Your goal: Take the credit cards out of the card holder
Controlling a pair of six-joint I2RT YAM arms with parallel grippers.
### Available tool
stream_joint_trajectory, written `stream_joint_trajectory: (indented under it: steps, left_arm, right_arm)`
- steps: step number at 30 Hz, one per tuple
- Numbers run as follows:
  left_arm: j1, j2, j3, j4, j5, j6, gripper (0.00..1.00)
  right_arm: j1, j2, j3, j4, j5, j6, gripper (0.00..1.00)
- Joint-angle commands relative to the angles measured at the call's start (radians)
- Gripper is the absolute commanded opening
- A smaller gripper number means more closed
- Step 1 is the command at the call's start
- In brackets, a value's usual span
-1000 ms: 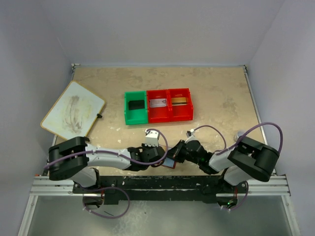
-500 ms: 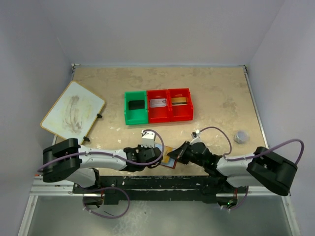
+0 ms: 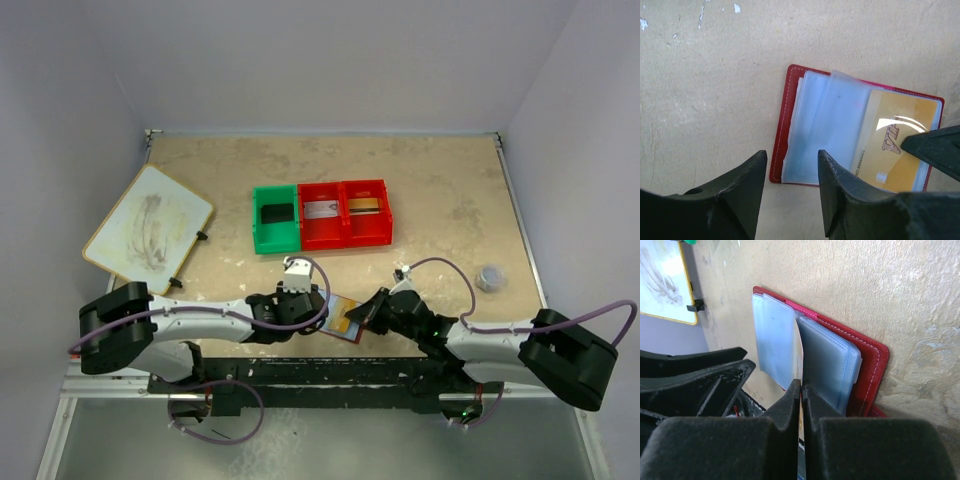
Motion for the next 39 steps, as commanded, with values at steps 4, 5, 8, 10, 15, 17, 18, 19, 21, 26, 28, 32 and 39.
stream_joint_trajectory:
  steps: [4,5,8,10,15,17,18,19,21,26,28,32,39]
  left_arm:
    - [0.056,0.018,0.044,0.105,0.129,0.120,0.42]
    - [0.056,0.029,0.046,0.109,0.141,0.122,0.41]
    - [0.059,0.064,0.043,0.102,0.161,0.114,0.38]
    - [0.065,0.075,0.038,0.095,0.177,0.109,0.35]
    - [0.071,0.103,0.022,0.129,0.225,0.109,0.30]
    - [0.072,0.111,0.027,0.127,0.225,0.096,0.23]
    - [0.072,0.109,0.030,0.132,0.226,0.087,0.20]
    - [0.072,0.102,0.030,0.151,0.234,0.083,0.17]
    - [0.072,0.089,0.031,0.192,0.265,0.087,0.09]
    - [0.070,0.066,0.061,0.159,0.241,0.097,0.00]
    - [0.069,0.056,0.060,0.124,0.203,0.089,0.00]
    - [0.064,0.034,0.038,0.034,0.097,0.054,0.00]
    - [0.064,-0.032,-0.036,-0.016,0.032,-0.009,0.00]
  right_arm:
    - [-0.006,-0.002,0.017,-0.053,0.044,-0.022,0.04]
    - [-0.006,-0.002,0.017,-0.053,0.044,-0.022,0.04]
    - [-0.006,0.000,0.017,-0.053,0.042,-0.026,0.04]
    - [-0.006,0.000,0.017,-0.053,0.042,-0.027,0.04]
    - [-0.006,0.007,0.013,-0.047,0.039,-0.027,0.05]
    - [-0.006,0.011,0.013,-0.041,0.036,-0.027,0.05]
    - [-0.007,0.015,0.013,-0.038,0.034,-0.029,0.05]
    - [-0.007,0.019,0.014,-0.034,0.031,-0.030,0.05]
    - [-0.007,0.033,0.017,-0.023,0.027,-0.031,0.05]
    - [-0.007,0.064,0.029,-0.019,0.020,-0.035,0.05]
    - [-0.008,0.062,0.029,-0.024,0.023,-0.032,0.05]
    - [-0.007,0.032,0.029,-0.063,0.046,-0.035,0.05]
    - [-0.012,-0.053,0.029,-0.168,0.080,-0.054,0.06]
